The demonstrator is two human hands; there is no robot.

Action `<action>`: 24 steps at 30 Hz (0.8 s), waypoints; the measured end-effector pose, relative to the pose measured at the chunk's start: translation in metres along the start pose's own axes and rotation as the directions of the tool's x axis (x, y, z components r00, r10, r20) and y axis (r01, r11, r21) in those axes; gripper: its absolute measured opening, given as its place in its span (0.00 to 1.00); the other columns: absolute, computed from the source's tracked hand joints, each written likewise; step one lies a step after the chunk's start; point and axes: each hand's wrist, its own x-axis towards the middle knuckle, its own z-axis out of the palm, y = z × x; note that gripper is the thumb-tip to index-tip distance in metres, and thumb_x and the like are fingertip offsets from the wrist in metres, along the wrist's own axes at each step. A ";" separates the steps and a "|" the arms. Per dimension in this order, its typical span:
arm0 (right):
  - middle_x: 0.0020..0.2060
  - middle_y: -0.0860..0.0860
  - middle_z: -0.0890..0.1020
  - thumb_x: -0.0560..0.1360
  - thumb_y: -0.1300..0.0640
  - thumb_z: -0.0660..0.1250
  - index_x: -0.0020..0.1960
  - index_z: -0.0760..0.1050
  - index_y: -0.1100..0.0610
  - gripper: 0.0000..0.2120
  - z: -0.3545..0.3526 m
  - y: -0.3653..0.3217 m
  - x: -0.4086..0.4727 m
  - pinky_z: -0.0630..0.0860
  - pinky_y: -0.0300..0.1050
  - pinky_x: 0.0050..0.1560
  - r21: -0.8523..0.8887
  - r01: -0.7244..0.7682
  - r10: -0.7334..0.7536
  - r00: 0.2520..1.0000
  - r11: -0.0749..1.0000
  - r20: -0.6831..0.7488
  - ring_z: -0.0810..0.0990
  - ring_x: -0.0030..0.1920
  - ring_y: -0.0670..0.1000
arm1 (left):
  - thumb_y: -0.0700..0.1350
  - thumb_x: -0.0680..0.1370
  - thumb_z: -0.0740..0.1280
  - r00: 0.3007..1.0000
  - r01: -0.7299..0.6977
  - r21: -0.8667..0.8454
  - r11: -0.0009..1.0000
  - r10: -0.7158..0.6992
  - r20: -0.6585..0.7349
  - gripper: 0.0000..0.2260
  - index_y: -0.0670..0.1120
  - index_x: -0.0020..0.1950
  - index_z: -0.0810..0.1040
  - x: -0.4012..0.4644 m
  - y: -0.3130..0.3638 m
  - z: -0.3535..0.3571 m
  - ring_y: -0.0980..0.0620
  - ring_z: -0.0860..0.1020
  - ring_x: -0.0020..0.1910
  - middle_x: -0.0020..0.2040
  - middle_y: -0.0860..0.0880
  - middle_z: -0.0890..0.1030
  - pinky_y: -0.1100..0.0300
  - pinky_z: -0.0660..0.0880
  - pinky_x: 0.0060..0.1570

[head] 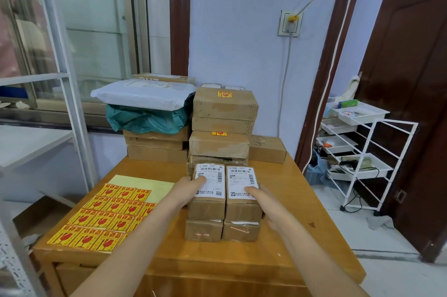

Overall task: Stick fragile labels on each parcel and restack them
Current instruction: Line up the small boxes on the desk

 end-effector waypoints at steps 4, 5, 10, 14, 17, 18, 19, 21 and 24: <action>0.54 0.49 0.82 0.77 0.53 0.65 0.61 0.73 0.51 0.13 -0.001 -0.004 0.004 0.74 0.53 0.62 0.005 -0.007 0.007 1.000 1.000 -0.002 0.80 0.55 0.51 | 0.58 0.74 0.62 1.000 0.013 0.024 1.000 -0.013 0.018 0.20 0.45 0.58 0.77 0.009 -0.001 -0.003 0.48 0.80 0.52 0.53 0.48 0.82 0.53 0.76 0.55; 0.54 0.49 0.83 0.76 0.52 0.65 0.62 0.74 0.51 0.14 -0.002 -0.005 0.004 0.74 0.54 0.63 0.004 -0.012 0.012 1.000 1.000 -0.001 0.80 0.56 0.51 | 0.60 0.72 0.63 1.000 0.015 0.022 1.000 -0.015 0.020 0.23 0.45 0.59 0.76 0.011 -0.001 -0.003 0.48 0.80 0.53 0.55 0.47 0.82 0.52 0.76 0.56; 0.54 0.49 0.83 0.70 0.48 0.68 0.62 0.74 0.51 0.21 -0.003 -0.005 0.009 0.73 0.56 0.64 0.020 -0.017 0.017 1.000 1.000 -0.003 0.81 0.56 0.52 | 0.65 0.63 0.62 1.000 0.019 0.021 1.000 -0.019 0.009 0.35 0.44 0.62 0.75 0.022 -0.005 -0.005 0.47 0.79 0.54 0.57 0.47 0.80 0.50 0.75 0.58; 0.57 0.49 0.82 0.68 0.47 0.69 0.64 0.72 0.50 0.25 -0.002 -0.003 0.010 0.72 0.57 0.65 0.042 -0.018 0.018 1.000 0.999 -0.006 0.79 0.59 0.53 | 0.55 0.77 0.62 1.000 -0.001 0.005 1.000 0.001 0.024 0.18 0.44 0.57 0.78 0.013 0.004 -0.002 0.49 0.80 0.51 0.53 0.47 0.83 0.57 0.76 0.51; 0.59 0.49 0.80 0.65 0.45 0.70 0.65 0.71 0.50 0.30 -0.001 -0.003 0.006 0.70 0.57 0.66 0.050 -0.023 0.024 1.000 0.998 -0.016 0.78 0.60 0.53 | 0.53 0.79 0.62 1.000 -0.003 0.000 1.000 0.003 0.029 0.15 0.44 0.57 0.78 0.013 0.004 -0.001 0.50 0.81 0.50 0.51 0.48 0.83 0.59 0.76 0.46; 0.59 0.49 0.80 0.67 0.46 0.70 0.64 0.71 0.51 0.27 -0.001 -0.004 0.005 0.71 0.57 0.66 0.050 -0.028 0.029 0.999 0.998 -0.018 0.78 0.60 0.53 | 0.53 0.79 0.62 1.000 -0.004 -0.003 1.000 0.004 0.029 0.15 0.44 0.56 0.78 0.013 0.004 -0.001 0.49 0.81 0.50 0.50 0.48 0.83 0.58 0.76 0.48; 0.58 0.50 0.80 0.71 0.48 0.69 0.63 0.71 0.51 0.22 0.000 -0.006 0.004 0.71 0.56 0.66 0.052 -0.031 0.032 0.999 0.998 -0.015 0.78 0.59 0.53 | 0.53 0.79 0.61 1.000 -0.005 0.001 1.000 0.005 0.029 0.14 0.45 0.55 0.78 0.013 0.004 -0.001 0.49 0.81 0.50 0.50 0.48 0.83 0.56 0.76 0.51; 0.57 0.50 0.81 0.74 0.51 0.67 0.60 0.72 0.50 0.15 0.000 -0.006 0.003 0.71 0.56 0.66 0.056 -0.033 0.033 0.999 0.998 -0.007 0.78 0.59 0.52 | 0.53 0.80 0.61 0.999 -0.006 0.005 1.000 0.006 0.036 0.13 0.46 0.53 0.78 0.014 0.003 -0.001 0.49 0.81 0.50 0.49 0.48 0.84 0.55 0.76 0.54; 0.59 0.50 0.80 0.69 0.47 0.69 0.63 0.71 0.50 0.24 -0.001 -0.005 0.005 0.69 0.57 0.67 0.039 -0.032 0.032 0.999 0.999 0.000 0.77 0.61 0.52 | 0.53 0.80 0.61 0.999 -0.009 -0.013 1.000 0.009 0.045 0.14 0.46 0.56 0.77 0.016 0.002 -0.001 0.50 0.81 0.50 0.49 0.48 0.83 0.57 0.76 0.50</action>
